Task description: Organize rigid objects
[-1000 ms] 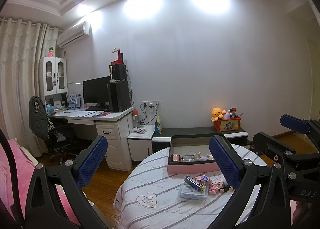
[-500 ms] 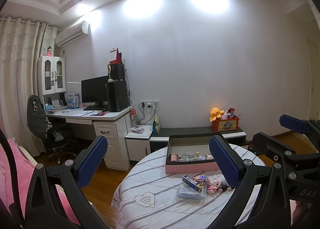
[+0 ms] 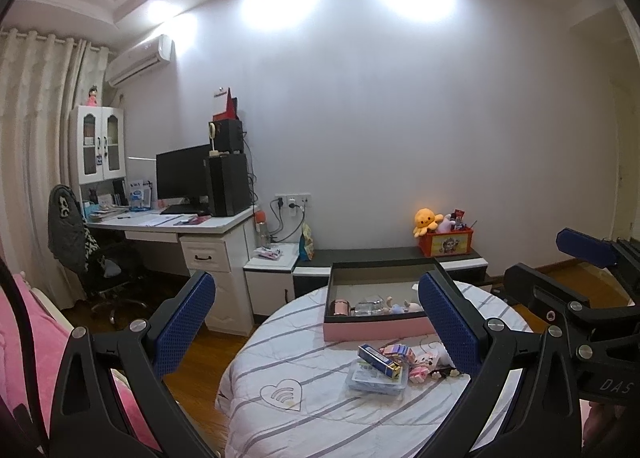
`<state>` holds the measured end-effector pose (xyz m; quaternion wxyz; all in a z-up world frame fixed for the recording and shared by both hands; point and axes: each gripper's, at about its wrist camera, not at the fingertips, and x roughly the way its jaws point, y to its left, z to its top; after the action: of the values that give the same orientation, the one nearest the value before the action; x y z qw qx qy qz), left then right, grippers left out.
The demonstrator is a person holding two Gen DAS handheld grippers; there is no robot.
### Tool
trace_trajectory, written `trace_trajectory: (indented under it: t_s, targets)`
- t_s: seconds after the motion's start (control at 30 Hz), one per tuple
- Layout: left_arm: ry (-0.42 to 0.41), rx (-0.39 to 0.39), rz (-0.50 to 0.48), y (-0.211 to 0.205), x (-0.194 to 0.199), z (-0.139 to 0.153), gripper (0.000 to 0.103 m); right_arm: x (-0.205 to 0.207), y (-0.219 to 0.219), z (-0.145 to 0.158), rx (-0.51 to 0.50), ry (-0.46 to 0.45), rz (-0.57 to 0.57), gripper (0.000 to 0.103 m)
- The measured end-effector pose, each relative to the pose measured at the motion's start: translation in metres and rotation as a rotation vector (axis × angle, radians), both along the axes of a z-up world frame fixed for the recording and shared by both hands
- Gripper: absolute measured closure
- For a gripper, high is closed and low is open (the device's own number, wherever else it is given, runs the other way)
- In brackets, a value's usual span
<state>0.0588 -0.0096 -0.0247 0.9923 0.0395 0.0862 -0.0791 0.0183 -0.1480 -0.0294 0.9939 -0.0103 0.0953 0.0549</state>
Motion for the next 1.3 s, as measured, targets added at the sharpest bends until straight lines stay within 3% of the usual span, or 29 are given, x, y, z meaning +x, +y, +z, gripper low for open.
trace_trajectory:
  t_s: [0.27,0.53,0.87,1.3]
  targets:
    - [0.051,0.04,-0.027,-0.026,0.021,-0.02,0.0,0.014,-0.019,-0.02,0.038,0.033,-0.008,0.013]
    - [0.238,0.12,-0.082,-0.065,0.075,-0.079,0.0,0.052,-0.056,-0.074,0.085,0.181,-0.053,0.013]
    - [0.455,0.127,-0.067,-0.086,0.137,-0.144,0.0,0.104,-0.077,-0.148,0.117,0.383,-0.086,0.013]
    - [0.623,0.051,-0.03,-0.085,0.194,-0.18,0.008,0.154,-0.1,-0.179,0.147,0.502,-0.124,0.013]
